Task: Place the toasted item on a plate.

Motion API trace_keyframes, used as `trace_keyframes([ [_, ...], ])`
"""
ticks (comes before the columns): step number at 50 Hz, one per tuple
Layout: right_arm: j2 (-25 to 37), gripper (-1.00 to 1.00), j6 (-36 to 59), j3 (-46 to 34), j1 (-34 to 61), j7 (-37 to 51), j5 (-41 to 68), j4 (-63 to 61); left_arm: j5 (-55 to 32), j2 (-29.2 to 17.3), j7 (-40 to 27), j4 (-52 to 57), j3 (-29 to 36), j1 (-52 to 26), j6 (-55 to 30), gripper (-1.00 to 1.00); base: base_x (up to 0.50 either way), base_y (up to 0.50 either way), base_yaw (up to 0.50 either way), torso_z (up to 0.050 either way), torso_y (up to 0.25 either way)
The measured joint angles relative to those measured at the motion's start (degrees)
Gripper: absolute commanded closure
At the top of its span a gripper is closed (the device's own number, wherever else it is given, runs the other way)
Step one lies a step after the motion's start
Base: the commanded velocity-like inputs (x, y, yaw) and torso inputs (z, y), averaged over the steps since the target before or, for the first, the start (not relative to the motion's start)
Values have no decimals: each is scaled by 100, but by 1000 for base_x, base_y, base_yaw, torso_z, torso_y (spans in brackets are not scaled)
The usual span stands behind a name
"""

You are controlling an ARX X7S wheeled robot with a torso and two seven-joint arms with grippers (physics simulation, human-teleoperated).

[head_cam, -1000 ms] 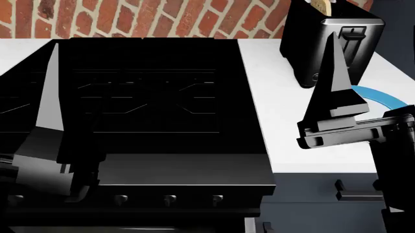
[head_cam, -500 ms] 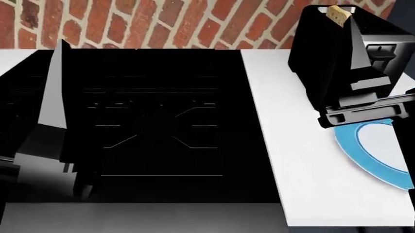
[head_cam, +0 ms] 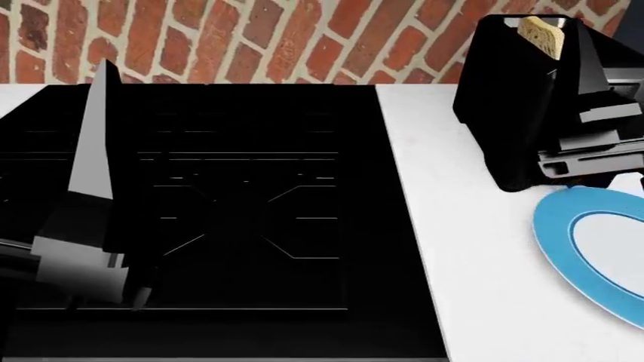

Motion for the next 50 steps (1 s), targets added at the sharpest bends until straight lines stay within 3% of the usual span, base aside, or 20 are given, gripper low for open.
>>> trace_keyframes([
  [23,-315,-100,938,-141,1127,-571,605,813,193,-90,-46,-16,37,165,109,-100,0,0,0,0,0],
  [50,-1303,-100,3148,-946,3402,-2160,1255,3164,300,-214,-11,-57,53,276,186,-100,0,0,0,0,0],
])
